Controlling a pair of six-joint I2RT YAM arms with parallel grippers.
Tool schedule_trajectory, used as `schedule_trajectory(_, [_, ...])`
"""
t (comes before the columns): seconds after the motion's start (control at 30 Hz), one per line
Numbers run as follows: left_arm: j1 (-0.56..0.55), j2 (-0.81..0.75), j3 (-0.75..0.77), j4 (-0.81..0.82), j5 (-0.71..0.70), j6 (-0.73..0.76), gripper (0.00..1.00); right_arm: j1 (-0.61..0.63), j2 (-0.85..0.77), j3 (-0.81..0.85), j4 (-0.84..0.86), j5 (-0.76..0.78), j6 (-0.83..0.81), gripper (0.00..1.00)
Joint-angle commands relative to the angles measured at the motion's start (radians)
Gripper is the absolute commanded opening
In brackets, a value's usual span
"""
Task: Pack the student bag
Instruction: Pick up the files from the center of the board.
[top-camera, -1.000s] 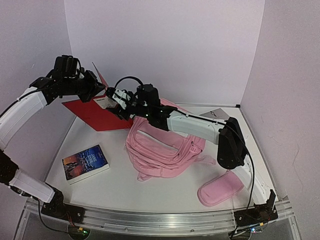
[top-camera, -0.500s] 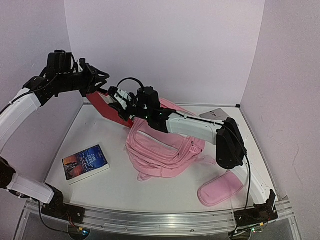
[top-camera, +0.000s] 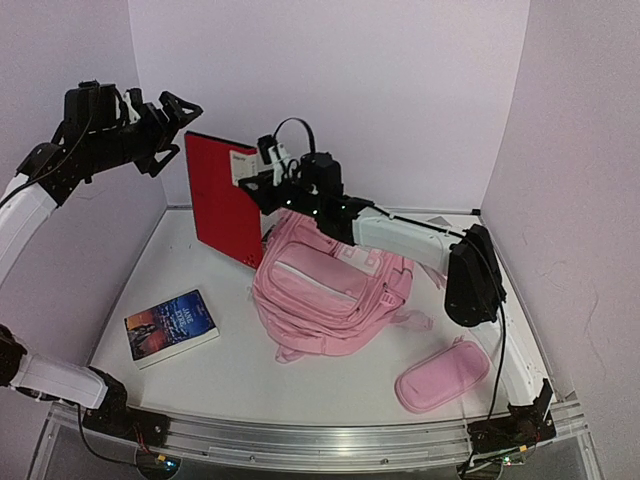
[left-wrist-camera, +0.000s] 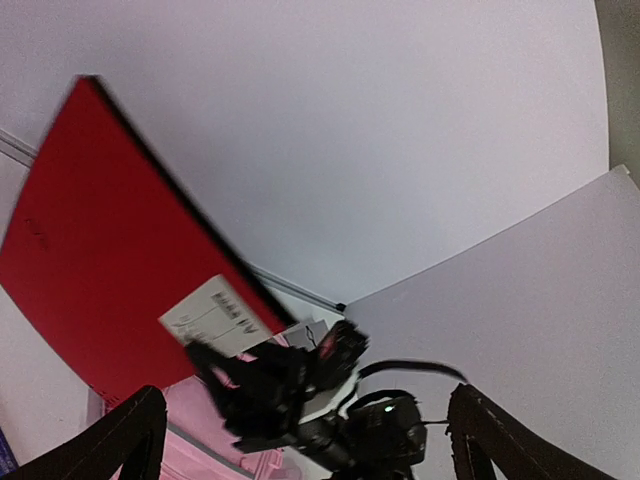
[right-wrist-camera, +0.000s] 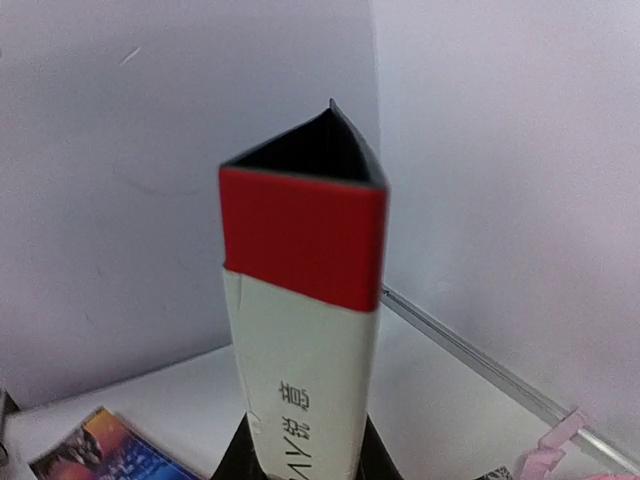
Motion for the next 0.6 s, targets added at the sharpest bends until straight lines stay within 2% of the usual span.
schedule_trajectory(0.0, [0.002, 0.039, 0.057, -0.061, -0.066, 0.052, 1.0, -0.122, -0.176, 0.068, 0.11, -0.011, 0.472, 0.0])
schedule_trajectory(0.13, [0.003, 0.032, 0.003, -0.007, -0.096, 0.044, 1.0, -0.225, -0.207, 0.051, 0.111, -0.01, 0.811, 0.0])
schedule_trajectory(0.3, [0.003, 0.055, -0.059, 0.087, -0.048, 0.0, 1.0, -0.33, -0.263, -0.035, 0.168, -0.024, 1.099, 0.0])
schedule_trajectory(0.4, [0.002, 0.11, -0.078, 0.163, 0.053, -0.029, 1.0, -0.372, -0.301, -0.084, 0.177, -0.039, 1.204, 0.0])
schedule_trajectory(0.57, [0.003, 0.2, -0.104, 0.398, 0.224, -0.075, 1.0, -0.429, -0.383, -0.176, 0.184, -0.084, 1.301, 0.0])
